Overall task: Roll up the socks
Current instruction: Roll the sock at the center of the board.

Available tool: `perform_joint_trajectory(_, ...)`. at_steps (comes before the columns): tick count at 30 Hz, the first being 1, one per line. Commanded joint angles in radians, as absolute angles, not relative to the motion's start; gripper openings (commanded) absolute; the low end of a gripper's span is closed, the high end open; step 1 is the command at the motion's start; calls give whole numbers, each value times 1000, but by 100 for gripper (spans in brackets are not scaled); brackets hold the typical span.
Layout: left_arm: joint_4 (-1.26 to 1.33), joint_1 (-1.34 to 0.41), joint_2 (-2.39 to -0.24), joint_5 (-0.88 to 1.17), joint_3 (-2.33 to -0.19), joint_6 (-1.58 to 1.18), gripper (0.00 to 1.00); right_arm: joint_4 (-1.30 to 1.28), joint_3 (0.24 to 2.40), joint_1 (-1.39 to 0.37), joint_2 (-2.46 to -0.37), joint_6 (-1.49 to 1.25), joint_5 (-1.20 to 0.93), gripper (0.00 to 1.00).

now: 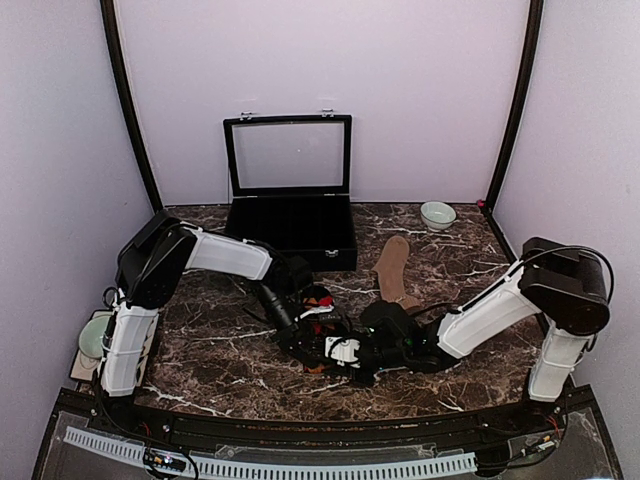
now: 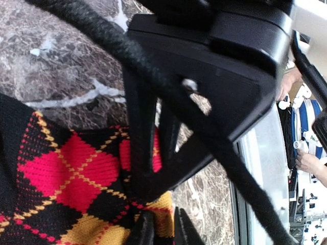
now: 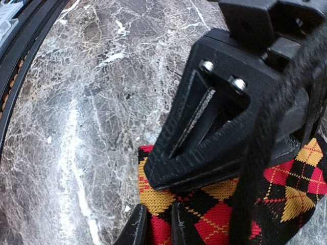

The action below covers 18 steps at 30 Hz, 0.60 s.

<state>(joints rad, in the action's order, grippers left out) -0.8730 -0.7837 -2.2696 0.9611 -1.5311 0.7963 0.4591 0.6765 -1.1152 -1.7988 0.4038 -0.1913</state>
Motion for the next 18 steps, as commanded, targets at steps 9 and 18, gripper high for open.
perform_joint_trajectory(9, -897, -724, -2164, 869, -1472, 822, 48, 368, 644, -1038, -1901, 299, -269, 7)
perform_joint_trajectory(18, -767, -668, -1961, 809, -1329, 760, 69, 198, 710, -979, -1899, 225, -349, 0)
